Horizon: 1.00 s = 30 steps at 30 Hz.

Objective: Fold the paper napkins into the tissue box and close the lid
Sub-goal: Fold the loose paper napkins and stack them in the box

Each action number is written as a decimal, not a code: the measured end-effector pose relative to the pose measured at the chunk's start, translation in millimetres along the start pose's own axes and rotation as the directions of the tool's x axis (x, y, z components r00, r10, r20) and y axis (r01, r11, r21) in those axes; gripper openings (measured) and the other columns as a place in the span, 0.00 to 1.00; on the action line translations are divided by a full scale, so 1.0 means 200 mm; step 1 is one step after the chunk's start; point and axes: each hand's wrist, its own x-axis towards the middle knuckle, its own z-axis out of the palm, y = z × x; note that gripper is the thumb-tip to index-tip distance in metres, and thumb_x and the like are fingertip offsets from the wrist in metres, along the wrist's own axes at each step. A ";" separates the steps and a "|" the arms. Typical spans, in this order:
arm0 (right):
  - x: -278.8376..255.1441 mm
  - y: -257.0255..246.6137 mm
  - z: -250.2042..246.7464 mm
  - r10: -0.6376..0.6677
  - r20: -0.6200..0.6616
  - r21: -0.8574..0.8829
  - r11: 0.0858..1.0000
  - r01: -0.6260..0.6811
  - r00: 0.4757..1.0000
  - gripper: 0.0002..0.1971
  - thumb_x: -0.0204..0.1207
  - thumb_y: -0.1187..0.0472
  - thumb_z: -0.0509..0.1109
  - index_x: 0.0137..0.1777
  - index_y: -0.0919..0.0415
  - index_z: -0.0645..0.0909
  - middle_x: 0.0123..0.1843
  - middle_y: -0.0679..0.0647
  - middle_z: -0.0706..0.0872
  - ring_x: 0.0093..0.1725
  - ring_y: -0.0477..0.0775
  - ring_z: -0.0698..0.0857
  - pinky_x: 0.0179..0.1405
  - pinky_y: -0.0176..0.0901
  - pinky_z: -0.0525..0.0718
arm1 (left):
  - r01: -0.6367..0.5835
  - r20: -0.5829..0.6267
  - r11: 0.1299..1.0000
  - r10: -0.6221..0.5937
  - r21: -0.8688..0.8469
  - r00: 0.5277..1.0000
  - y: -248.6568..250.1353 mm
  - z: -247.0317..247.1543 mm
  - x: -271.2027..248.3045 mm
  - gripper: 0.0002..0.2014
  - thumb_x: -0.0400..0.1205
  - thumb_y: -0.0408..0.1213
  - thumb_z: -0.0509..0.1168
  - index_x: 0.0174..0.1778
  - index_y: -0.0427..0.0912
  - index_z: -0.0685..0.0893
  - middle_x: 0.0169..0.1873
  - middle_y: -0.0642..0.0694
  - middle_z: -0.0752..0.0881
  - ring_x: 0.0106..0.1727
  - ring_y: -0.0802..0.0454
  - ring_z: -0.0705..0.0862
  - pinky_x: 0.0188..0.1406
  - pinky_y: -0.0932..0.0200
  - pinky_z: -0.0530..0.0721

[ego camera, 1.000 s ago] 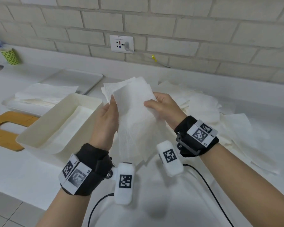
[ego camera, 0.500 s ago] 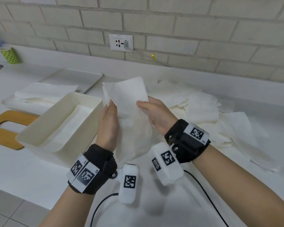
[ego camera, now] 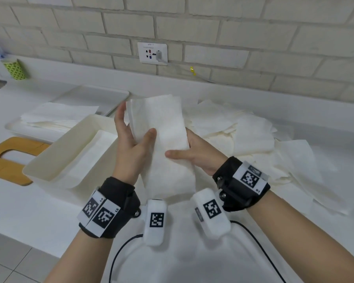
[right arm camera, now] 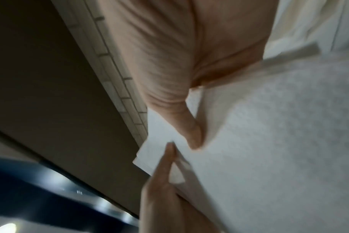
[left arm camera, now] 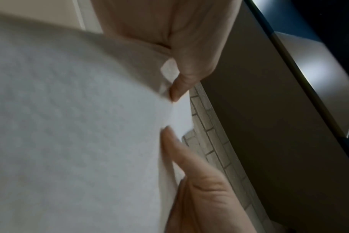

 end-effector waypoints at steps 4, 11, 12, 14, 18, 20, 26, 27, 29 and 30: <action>-0.03 0.00 0.02 -0.052 -0.116 -0.091 0.995 0.041 0.992 0.21 0.78 0.66 0.66 0.70 0.58 0.68 0.64 0.54 0.82 0.61 0.53 0.83 0.64 0.54 0.80 | 0.015 0.109 1.000 -0.013 -0.021 0.994 -0.03 -0.03 0.01 0.43 0.80 0.22 0.63 0.82 0.55 0.45 0.66 0.59 0.77 0.64 0.62 0.81 0.60 0.56 0.82; -0.02 0.02 0.07 -0.067 -0.245 -0.144 0.989 0.032 0.967 0.12 0.85 0.60 0.54 0.67 0.57 0.60 0.60 0.52 0.80 0.58 0.55 0.81 0.64 0.50 0.78 | 0.190 0.272 0.967 -0.231 0.167 0.934 -0.13 -0.05 -0.01 0.31 0.76 0.32 0.66 0.76 0.45 0.66 0.65 0.47 0.82 0.65 0.50 0.82 0.62 0.49 0.83; -0.02 0.02 0.08 -0.078 -0.255 -0.141 0.989 0.043 0.964 0.11 0.85 0.61 0.52 0.65 0.57 0.59 0.57 0.48 0.79 0.56 0.53 0.80 0.61 0.46 0.77 | 0.178 0.263 0.964 -0.227 0.198 0.938 -0.13 -0.04 -0.01 0.28 0.78 0.30 0.64 0.75 0.44 0.66 0.64 0.48 0.82 0.64 0.50 0.83 0.61 0.49 0.83; -0.02 0.00 0.10 -0.118 -0.267 -0.132 0.988 0.085 0.957 0.07 0.86 0.61 0.51 0.60 0.54 0.56 0.50 0.40 0.75 0.50 0.46 0.79 0.53 0.41 0.75 | 0.118 0.229 0.963 -0.175 0.241 0.958 -0.11 -0.02 -0.01 0.21 0.80 0.27 0.60 0.69 0.43 0.67 0.59 0.51 0.81 0.61 0.58 0.83 0.59 0.56 0.83; -0.01 -0.02 0.13 -0.160 -0.294 -0.126 0.984 0.128 0.942 0.09 0.85 0.62 0.52 0.60 0.54 0.54 0.51 0.40 0.73 0.46 0.35 0.76 0.42 0.26 0.75 | 0.003 0.258 0.968 -0.070 0.251 0.963 -0.06 0.03 -0.01 0.21 0.83 0.20 0.55 0.66 0.42 0.59 0.58 0.54 0.74 0.55 0.76 0.77 0.49 0.78 0.77; -0.02 -0.01 0.14 -0.106 -0.313 -0.075 0.993 0.086 0.944 0.14 0.85 0.62 0.53 0.66 0.58 0.54 0.54 0.43 0.73 0.52 0.41 0.77 0.48 0.29 0.73 | 0.035 0.305 0.974 -0.104 0.224 0.947 -0.07 0.03 -0.02 0.26 0.83 0.20 0.56 0.72 0.41 0.54 0.66 0.49 0.70 0.62 0.67 0.75 0.52 0.79 0.76; -0.02 0.04 0.15 0.004 -0.316 -0.061 0.998 -0.024 0.949 0.18 0.86 0.61 0.51 0.73 0.60 0.54 0.52 0.45 0.75 0.54 0.48 0.76 0.57 0.41 0.74 | 0.134 0.235 0.979 -0.168 0.154 0.957 -0.12 0.05 -0.03 0.22 0.85 0.23 0.54 0.73 0.40 0.56 0.66 0.46 0.72 0.58 0.64 0.78 0.44 0.79 0.78; -0.02 0.03 0.15 -0.001 -0.314 -0.073 0.997 -0.023 0.949 0.17 0.86 0.61 0.51 0.72 0.59 0.56 0.54 0.47 0.75 0.53 0.48 0.76 0.56 0.41 0.74 | 0.121 0.210 0.983 -0.148 0.137 0.966 -0.12 0.05 -0.03 0.19 0.85 0.23 0.53 0.69 0.41 0.57 0.64 0.46 0.73 0.56 0.65 0.78 0.42 0.78 0.79; -0.01 0.00 0.14 -0.033 -0.318 -0.072 0.997 0.011 0.948 0.09 0.86 0.61 0.50 0.64 0.57 0.58 0.51 0.46 0.74 0.48 0.45 0.77 0.48 0.36 0.74 | 0.056 0.178 0.992 -0.076 0.113 0.981 -0.09 0.07 -0.01 0.18 0.85 0.21 0.51 0.64 0.44 0.57 0.64 0.45 0.71 0.57 0.64 0.77 0.45 0.77 0.79; 0.00 -0.01 0.14 -0.047 -0.316 -0.066 0.997 0.027 0.948 0.07 0.86 0.61 0.51 0.61 0.56 0.57 0.48 0.43 0.74 0.45 0.41 0.77 0.42 0.33 0.75 | 0.018 0.178 0.995 -0.035 0.097 0.983 -0.08 0.07 0.00 0.18 0.85 0.21 0.51 0.63 0.45 0.56 0.65 0.46 0.69 0.60 0.63 0.76 0.49 0.77 0.79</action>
